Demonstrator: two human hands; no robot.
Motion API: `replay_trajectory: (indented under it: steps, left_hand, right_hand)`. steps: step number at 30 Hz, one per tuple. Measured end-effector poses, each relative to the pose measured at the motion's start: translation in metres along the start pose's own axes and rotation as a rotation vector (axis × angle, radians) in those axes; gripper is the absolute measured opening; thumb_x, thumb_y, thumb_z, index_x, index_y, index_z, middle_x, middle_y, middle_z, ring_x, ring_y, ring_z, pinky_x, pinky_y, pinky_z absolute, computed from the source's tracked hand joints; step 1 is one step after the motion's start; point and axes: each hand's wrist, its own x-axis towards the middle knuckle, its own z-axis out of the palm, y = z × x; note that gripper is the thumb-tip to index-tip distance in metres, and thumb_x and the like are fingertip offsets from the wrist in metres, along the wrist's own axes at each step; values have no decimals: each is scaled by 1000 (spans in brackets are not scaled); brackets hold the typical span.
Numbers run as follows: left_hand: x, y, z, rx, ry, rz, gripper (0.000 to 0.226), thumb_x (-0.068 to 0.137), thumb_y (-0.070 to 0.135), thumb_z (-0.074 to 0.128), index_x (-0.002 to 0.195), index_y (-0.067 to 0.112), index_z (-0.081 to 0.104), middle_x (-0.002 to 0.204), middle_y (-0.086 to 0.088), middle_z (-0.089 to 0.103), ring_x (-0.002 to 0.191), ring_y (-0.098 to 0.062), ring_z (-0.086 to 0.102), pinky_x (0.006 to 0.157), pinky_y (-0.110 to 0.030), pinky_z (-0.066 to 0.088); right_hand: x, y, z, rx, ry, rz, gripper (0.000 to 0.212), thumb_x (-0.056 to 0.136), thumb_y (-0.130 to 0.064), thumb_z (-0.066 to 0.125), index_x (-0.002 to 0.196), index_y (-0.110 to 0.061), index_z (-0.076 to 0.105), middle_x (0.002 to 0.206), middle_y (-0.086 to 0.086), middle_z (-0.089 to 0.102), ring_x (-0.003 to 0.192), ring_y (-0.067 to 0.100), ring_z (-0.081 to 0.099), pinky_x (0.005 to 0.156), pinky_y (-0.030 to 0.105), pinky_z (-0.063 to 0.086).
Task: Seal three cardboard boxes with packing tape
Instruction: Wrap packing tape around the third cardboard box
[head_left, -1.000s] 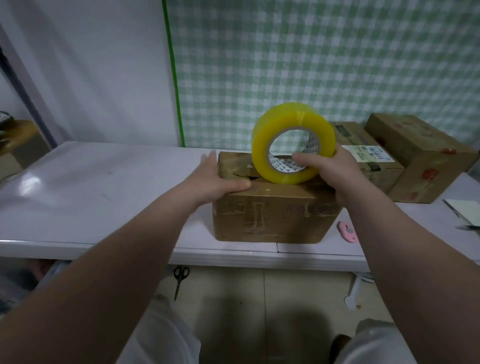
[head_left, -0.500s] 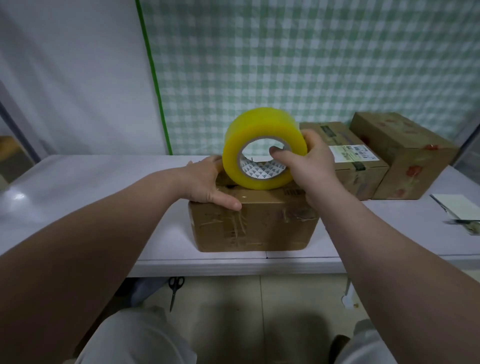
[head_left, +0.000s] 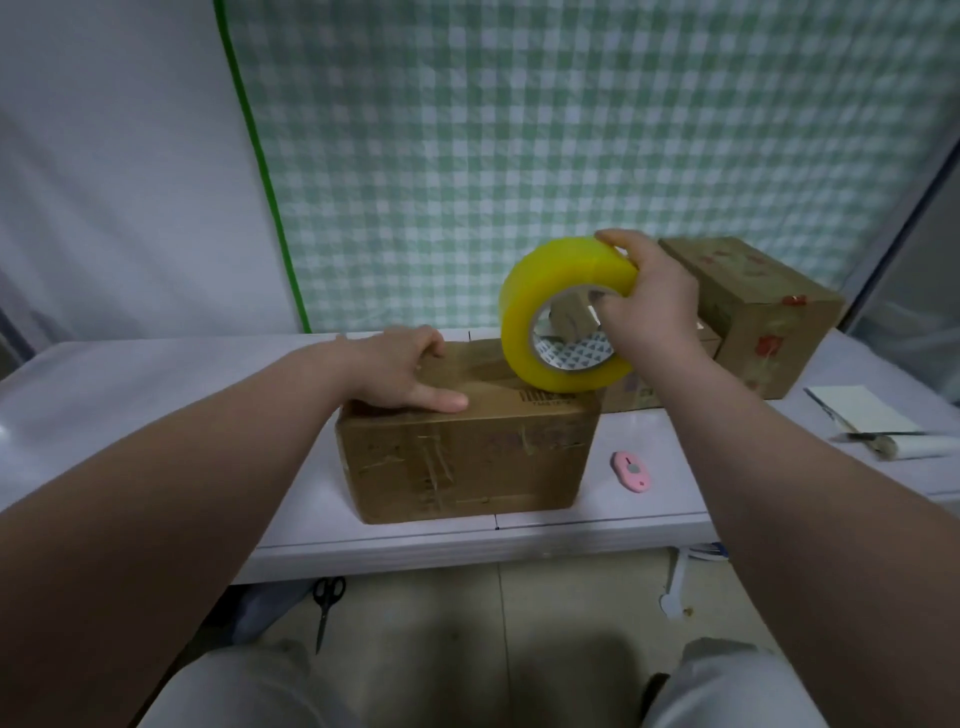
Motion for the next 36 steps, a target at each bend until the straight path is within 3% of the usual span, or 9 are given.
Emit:
replay_trajectory:
  steps: [3, 6, 9, 13, 16, 18, 24, 32, 36]
  left_hand:
    - [7, 5, 16, 94, 136, 38, 88, 61, 85, 51, 134, 38, 38, 141, 7, 42, 128, -22, 41, 107, -66, 16]
    - [8, 7, 23, 144, 218, 63, 75, 75, 74, 51, 139, 36, 36, 146, 4, 39, 134, -23, 36, 108, -67, 10]
    - [5, 7, 28, 149, 270, 80, 72, 78, 71, 51, 139, 36, 38, 146, 5, 40, 135, -22, 35, 108, -66, 11]
    - [2, 6, 31, 130, 320, 113, 85, 67, 86, 44, 135, 35, 43, 140, 8, 45, 129, -18, 40, 108, -65, 15]
    - [-1, 6, 28, 88, 283, 106, 99, 51, 93, 37, 132, 37, 43, 138, 11, 44, 127, -17, 41, 108, -62, 13]
    - [-4, 8, 24, 72, 239, 90, 97, 54, 94, 45, 134, 38, 41, 140, 11, 42, 129, -16, 39, 108, -62, 12]
    - [-8, 16, 33, 164, 338, 3, 76, 67, 82, 47, 125, 33, 45, 131, 8, 47, 124, -18, 41, 102, -66, 23]
    - [-14, 13, 38, 123, 430, 24, 76, 67, 82, 46, 126, 35, 49, 131, 11, 51, 125, -16, 44, 107, -68, 12]
    - [-17, 15, 36, 149, 411, 13, 74, 69, 81, 46, 125, 32, 50, 128, 9, 53, 122, -17, 46, 108, -68, 11]
  right_hand:
    - [-10, 11, 6, 162, 8, 97, 41, 85, -5, 62, 118, -28, 57, 93, -5, 59, 82, 19, 58, 66, 30, 47]
    - [-24, 25, 18, 345, 6, 246, 31, 83, -10, 66, 96, -36, 55, 82, -13, 61, 76, 12, 58, 67, 32, 48]
    - [-31, 30, 30, 533, 36, 341, 35, 82, -9, 68, 103, -36, 57, 88, -17, 62, 82, 3, 57, 66, 26, 44]
    - [-32, 29, 37, 608, 118, 362, 36, 84, -14, 66, 114, -31, 57, 91, -19, 62, 85, 1, 57, 67, 23, 43]
    - [-36, 27, 42, 724, 218, 400, 22, 87, -15, 65, 96, -35, 59, 84, -22, 60, 76, -7, 54, 62, 16, 40]
    - [-38, 25, 46, 771, 274, 412, 22, 88, -17, 65, 86, -37, 57, 81, -23, 59, 74, -8, 54, 62, 15, 40]
    - [-47, 21, 56, 783, 310, 388, 22, 88, -20, 66, 82, -37, 55, 79, -22, 60, 76, -5, 56, 64, 16, 41]
    - [-35, 14, 37, 520, 184, 250, 21, 88, -22, 65, 77, -36, 55, 78, -10, 63, 74, 8, 59, 74, 33, 51]
    - [-21, 4, 24, 424, 139, 121, 18, 89, -16, 64, 83, -31, 55, 73, -10, 58, 66, 2, 54, 59, 17, 44]
